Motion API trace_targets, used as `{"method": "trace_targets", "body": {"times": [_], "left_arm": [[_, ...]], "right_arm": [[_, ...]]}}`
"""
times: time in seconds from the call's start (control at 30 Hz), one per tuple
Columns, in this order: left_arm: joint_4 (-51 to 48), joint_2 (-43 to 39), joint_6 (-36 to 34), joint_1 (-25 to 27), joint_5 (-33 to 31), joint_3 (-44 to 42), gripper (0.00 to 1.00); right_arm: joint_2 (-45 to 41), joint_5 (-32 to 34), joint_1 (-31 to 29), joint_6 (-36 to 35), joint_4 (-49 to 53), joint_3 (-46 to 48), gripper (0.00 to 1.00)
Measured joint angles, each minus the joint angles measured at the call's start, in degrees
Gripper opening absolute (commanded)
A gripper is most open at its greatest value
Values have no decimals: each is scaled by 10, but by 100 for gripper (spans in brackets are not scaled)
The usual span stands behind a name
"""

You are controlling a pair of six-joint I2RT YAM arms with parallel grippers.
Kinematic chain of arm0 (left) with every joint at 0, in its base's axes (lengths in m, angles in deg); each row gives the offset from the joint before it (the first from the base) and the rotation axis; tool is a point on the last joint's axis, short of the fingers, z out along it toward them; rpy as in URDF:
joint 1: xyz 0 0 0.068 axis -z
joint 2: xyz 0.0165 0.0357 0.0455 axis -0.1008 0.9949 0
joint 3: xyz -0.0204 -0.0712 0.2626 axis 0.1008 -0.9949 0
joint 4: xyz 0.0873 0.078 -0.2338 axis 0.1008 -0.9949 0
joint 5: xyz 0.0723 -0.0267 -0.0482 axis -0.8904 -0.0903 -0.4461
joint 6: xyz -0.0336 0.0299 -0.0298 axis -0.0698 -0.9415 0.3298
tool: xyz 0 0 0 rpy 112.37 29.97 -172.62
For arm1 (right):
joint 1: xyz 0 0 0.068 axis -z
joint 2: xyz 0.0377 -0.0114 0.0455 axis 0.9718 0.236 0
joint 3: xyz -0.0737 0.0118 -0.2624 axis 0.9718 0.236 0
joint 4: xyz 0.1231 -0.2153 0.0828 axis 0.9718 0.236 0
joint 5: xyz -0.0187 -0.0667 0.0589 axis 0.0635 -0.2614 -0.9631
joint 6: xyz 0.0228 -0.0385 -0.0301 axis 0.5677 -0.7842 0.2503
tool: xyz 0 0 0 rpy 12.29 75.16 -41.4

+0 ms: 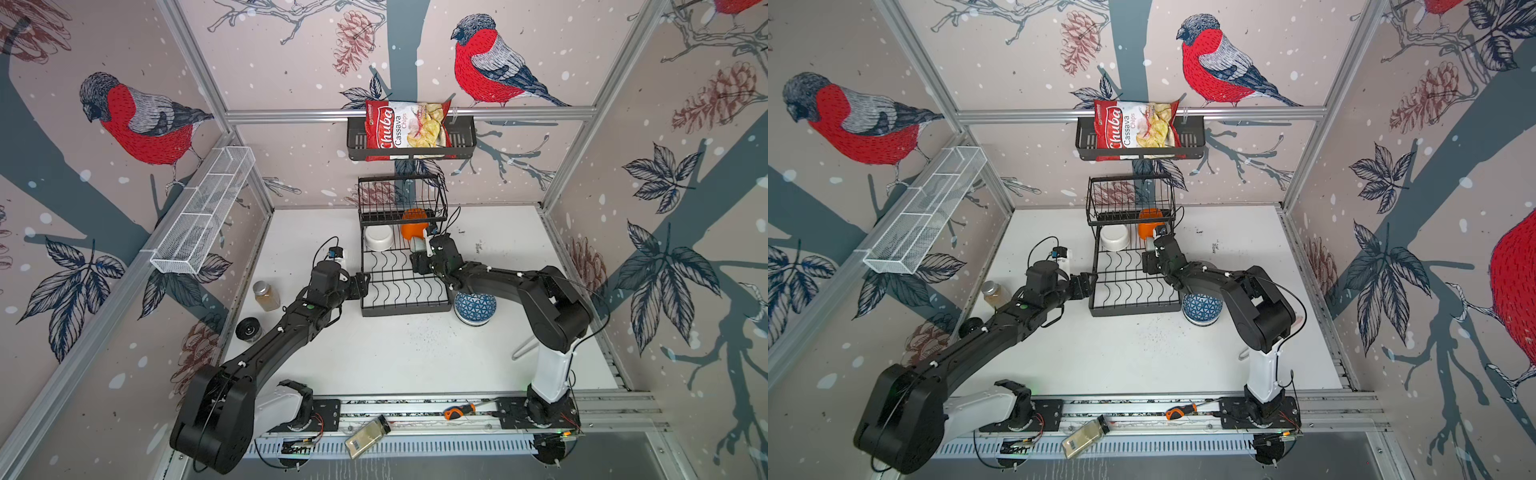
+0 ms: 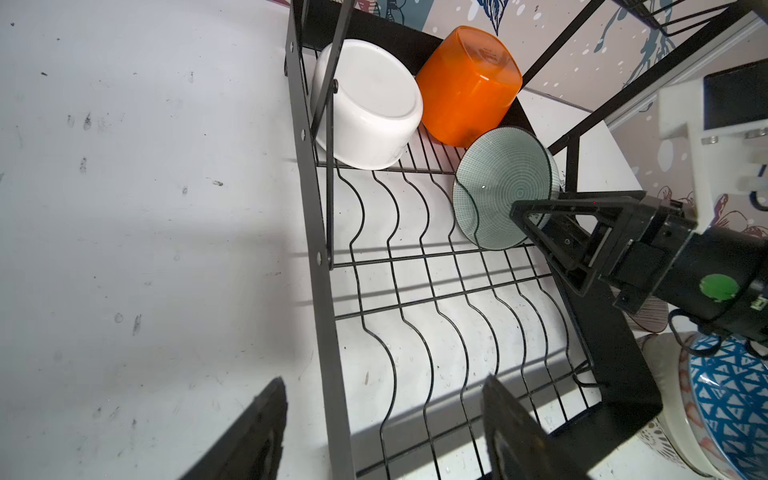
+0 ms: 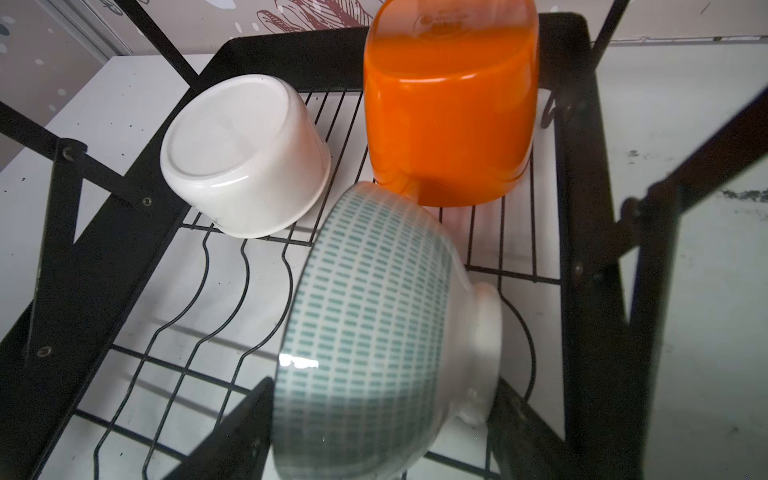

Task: Load the bowls into the dish rack
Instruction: 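Open the right gripper and release the bowl standing in the rack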

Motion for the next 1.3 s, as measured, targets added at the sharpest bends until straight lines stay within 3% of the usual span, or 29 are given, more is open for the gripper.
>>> {"method": "trace_targets", "body": {"times": [0.47, 0.93, 1.3], "left_arm": [[-3, -2, -1, 0, 0, 2, 73], [-12, -2, -2, 0, 2, 11, 73], [-34, -12, -1, 9, 2, 32, 74]], "right_arm": [[-31, 2, -1, 0, 6, 11, 99], [-123, 6, -5, 2, 47, 50, 100], [-227, 39, -3, 32, 176, 69, 99]]}}
